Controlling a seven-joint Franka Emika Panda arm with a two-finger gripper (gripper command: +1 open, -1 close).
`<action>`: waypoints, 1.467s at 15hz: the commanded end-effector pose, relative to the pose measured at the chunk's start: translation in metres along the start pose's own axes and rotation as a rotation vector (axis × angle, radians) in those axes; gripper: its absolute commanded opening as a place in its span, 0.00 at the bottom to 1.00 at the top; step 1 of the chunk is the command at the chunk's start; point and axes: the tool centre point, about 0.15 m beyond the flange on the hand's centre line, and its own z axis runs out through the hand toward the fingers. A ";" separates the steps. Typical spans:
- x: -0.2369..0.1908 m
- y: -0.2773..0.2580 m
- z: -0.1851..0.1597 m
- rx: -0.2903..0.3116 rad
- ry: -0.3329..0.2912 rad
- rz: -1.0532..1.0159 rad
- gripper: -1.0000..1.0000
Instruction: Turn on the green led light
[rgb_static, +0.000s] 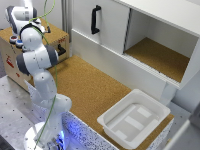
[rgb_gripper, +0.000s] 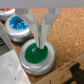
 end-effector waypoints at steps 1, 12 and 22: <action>-0.012 -0.033 -0.024 -0.089 0.027 -0.023 0.00; -0.012 -0.005 0.031 -0.007 0.024 0.042 0.00; -0.013 -0.003 0.050 0.020 -0.008 0.032 0.00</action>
